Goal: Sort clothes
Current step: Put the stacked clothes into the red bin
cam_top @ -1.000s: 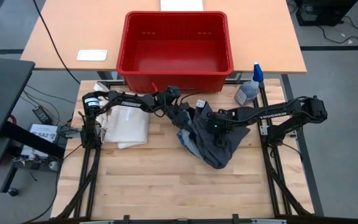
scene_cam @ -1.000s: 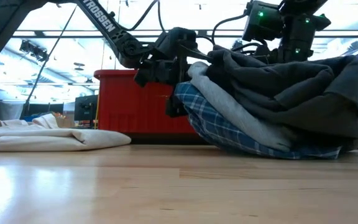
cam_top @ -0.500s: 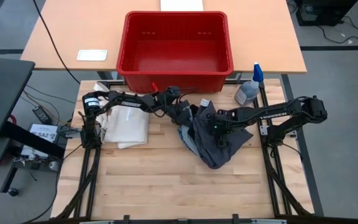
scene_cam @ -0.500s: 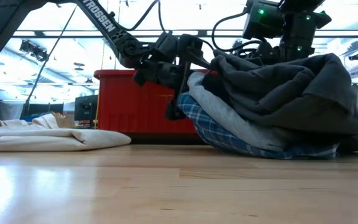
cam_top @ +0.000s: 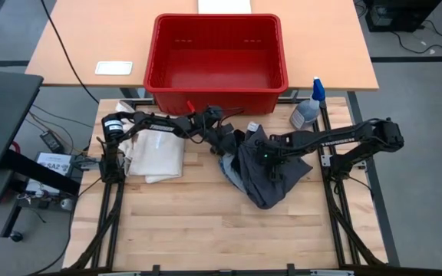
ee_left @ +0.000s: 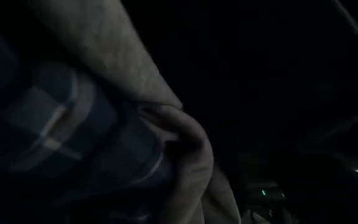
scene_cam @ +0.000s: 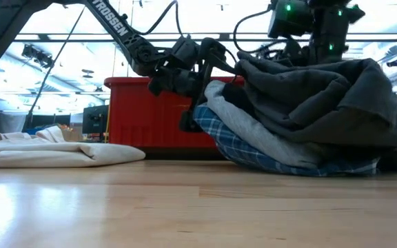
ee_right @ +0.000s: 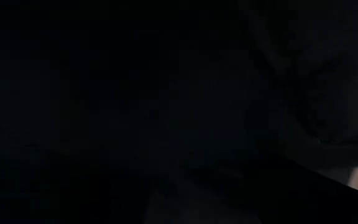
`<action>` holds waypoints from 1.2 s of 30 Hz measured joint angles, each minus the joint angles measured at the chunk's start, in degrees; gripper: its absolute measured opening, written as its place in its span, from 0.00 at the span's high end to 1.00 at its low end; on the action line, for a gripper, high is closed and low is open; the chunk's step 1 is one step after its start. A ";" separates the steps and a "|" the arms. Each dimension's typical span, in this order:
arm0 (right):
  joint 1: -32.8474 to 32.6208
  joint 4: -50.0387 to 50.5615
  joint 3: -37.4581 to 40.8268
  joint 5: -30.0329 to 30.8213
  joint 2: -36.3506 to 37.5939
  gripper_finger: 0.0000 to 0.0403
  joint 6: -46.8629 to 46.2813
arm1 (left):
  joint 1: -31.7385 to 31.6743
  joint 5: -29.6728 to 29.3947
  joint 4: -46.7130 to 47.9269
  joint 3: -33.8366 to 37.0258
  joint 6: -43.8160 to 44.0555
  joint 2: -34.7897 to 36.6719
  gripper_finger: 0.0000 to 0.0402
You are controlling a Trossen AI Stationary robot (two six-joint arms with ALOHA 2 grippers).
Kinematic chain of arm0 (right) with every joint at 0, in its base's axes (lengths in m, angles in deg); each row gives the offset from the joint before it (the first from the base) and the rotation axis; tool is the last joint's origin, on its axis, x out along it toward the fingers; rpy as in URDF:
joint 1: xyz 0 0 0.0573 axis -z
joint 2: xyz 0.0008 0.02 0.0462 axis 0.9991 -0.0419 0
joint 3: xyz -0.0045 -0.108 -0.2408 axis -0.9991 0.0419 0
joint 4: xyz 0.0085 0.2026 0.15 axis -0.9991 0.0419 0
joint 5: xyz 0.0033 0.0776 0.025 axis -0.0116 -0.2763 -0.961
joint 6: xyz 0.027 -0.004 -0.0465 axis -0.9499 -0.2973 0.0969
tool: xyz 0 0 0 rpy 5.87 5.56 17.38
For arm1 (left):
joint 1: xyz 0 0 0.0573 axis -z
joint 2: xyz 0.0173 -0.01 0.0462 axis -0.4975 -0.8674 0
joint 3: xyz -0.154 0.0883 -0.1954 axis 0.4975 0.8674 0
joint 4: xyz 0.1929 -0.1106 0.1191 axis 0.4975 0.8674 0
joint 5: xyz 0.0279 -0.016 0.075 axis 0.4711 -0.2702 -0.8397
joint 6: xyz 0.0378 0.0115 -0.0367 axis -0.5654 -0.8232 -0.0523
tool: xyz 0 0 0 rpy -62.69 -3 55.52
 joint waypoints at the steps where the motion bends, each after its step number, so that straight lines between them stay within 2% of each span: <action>1: 0.00 2.64 -1.39 0.17 0.00 0.40 -0.90 | -0.50 1.47 0.00 0.00 0.39 0.00 0.01; 4: -0.04 8.95 -5.32 2.04 0.21 0.40 -2.66 | -2.74 5.02 -0.07 -0.03 0.55 0.00 0.01; 9: -0.04 11.12 -8.71 5.83 1.36 0.40 -3.53 | -6.08 5.89 0.46 -0.04 0.34 -0.02 0.01; 14: 0.48 15.16 -9.85 14.47 4.55 0.40 -13.81 | -6.78 6.58 1.11 -0.07 -0.97 -0.02 0.01; 16: 1.19 14.51 -8.66 19.28 6.61 0.40 -18.21 | -6.57 6.52 1.72 -0.07 -1.49 -0.02 0.01; 18: 2.36 12.48 -6.64 21.02 8.41 0.40 -22.43 | -6.27 6.02 2.59 -0.07 -2.46 -0.02 0.01; 24: 4.45 -2.11 3.01 17.93 9.69 0.40 -26.19 | -5.45 4.37 3.53 -0.07 -2.98 -0.02 0.01; 28: 5.47 -18.77 9.74 11.01 7.27 0.40 -25.10 | -4.89 3.82 3.66 -0.07 -2.96 -0.02 0.01; 30: 5.55 -23.89 10.64 9.23 5.97 0.40 -24.92 | -4.89 4.13 4.00 -0.04 -2.66 -0.03 0.01; 33: 5.48 -25.68 9.74 8.57 5.64 0.40 -24.56 | -4.96 4.73 3.92 -0.02 -2.30 -0.04 0.01; 36: 4.99 -28.54 7.84 7.74 5.92 0.42 -18.59 | -4.99 4.26 3.20 -0.02 -2.21 -0.04 0.01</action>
